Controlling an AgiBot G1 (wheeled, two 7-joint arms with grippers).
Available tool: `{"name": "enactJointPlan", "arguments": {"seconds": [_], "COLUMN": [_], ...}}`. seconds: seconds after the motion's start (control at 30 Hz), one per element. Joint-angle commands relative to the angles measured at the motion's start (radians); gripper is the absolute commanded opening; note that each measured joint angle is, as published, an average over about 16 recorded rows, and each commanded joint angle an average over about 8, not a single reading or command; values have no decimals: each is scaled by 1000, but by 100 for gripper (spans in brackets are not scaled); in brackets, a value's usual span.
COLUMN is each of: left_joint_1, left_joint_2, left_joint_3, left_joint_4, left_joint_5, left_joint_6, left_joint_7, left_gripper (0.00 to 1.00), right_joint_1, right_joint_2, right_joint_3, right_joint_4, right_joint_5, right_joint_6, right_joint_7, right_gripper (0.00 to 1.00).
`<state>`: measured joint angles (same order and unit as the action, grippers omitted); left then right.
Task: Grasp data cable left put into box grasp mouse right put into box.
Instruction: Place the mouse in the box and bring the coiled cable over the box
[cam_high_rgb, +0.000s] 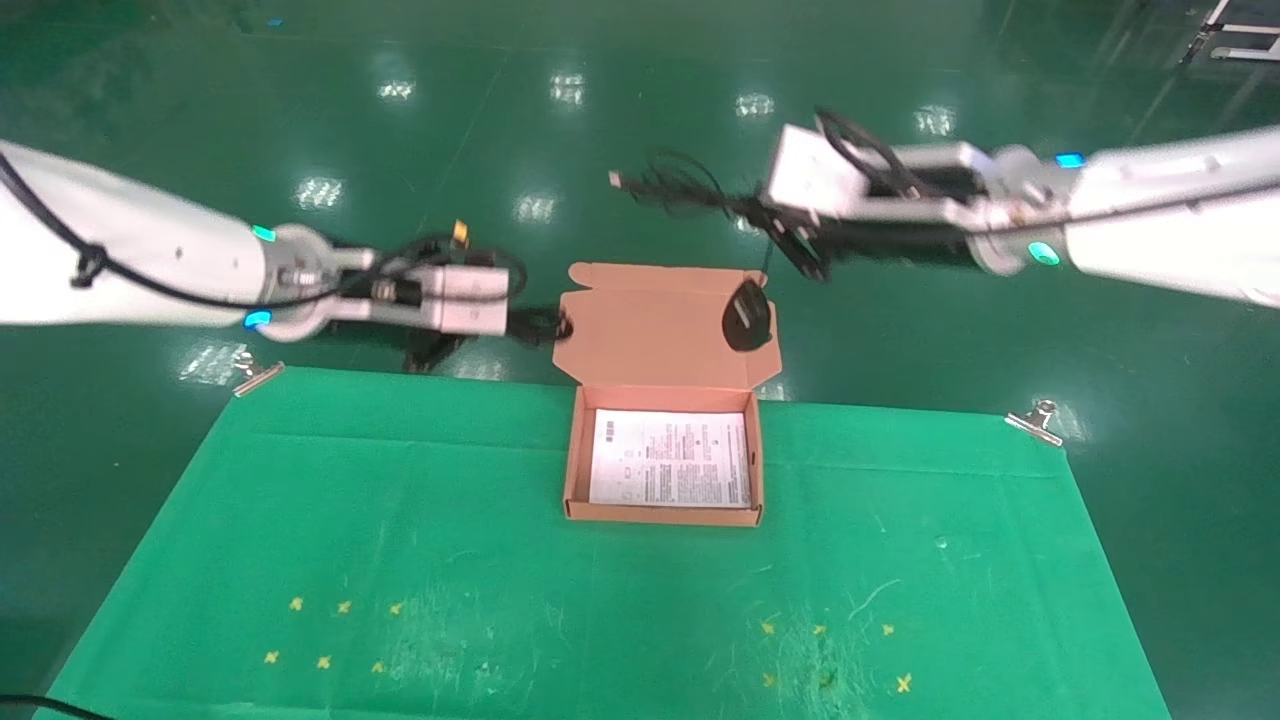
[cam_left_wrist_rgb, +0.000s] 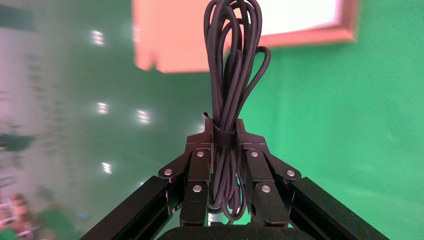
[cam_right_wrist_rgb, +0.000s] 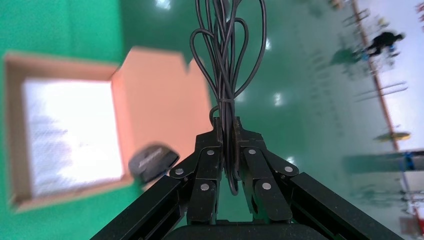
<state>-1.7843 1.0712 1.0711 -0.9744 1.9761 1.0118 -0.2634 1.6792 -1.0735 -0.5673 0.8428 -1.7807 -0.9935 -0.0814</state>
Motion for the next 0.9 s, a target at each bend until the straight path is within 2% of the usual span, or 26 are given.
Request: {"name": "enactJointPlan", "arguments": {"seconds": [0.03, 0.27, 0.5, 0.63, 0.9], "left_joint_1": [-12, -51, -65, -59, -36], "left_joint_2": [8, 43, 55, 54, 44], "left_joint_3": [-7, -24, -26, -19, 7], "left_joint_4": [-16, 19, 23, 23, 17], "left_joint_5": [14, 49, 68, 76, 123], "left_joint_6": [-25, -80, -104, -98, -51], "left_joint_7": [-14, -48, -51, -53, -115], "left_gripper": [0, 0, 0, 0, 0], "right_joint_1": [35, 130, 180, 178, 116], "right_joint_2": [-41, -152, -209, -222, -233], "right_joint_3": [4, 19, 23, 26, 18], "right_joint_4": [-43, -215, -299, -306, -304], "right_joint_5": [7, 41, 53, 62, 64], "right_joint_6": [17, 64, 86, 92, 102], "right_joint_7": [-24, -135, -197, -213, -243], "right_gripper": [0, 0, 0, 0, 0]}}
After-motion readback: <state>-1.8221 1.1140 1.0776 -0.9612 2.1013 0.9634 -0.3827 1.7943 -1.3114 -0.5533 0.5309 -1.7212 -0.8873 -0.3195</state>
